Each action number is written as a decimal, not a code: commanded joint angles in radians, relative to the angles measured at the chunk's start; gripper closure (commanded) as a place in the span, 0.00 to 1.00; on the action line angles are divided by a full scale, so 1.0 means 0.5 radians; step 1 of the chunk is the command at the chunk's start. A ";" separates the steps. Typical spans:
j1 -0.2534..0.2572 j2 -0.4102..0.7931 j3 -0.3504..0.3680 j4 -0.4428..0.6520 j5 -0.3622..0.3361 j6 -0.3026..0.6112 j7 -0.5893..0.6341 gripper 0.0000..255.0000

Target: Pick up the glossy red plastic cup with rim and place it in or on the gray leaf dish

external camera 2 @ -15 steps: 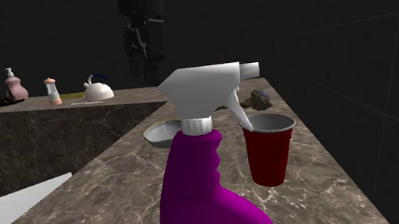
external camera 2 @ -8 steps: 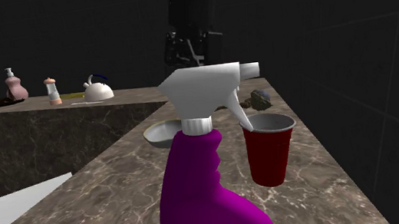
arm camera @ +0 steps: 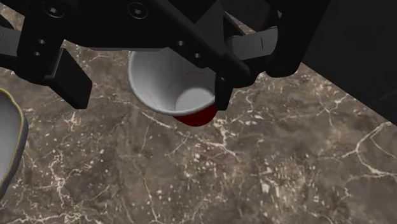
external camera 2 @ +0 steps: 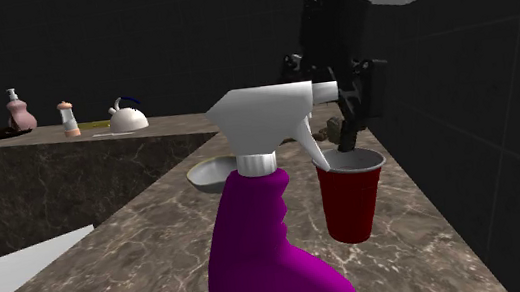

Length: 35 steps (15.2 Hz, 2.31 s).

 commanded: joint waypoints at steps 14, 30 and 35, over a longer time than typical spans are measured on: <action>-0.245 0.601 0.087 0.591 0.198 -0.030 -0.140 0.00; -0.245 0.601 0.087 0.591 0.198 -0.030 -0.140 1.00; -0.253 0.578 0.081 0.663 0.187 -0.121 -0.127 1.00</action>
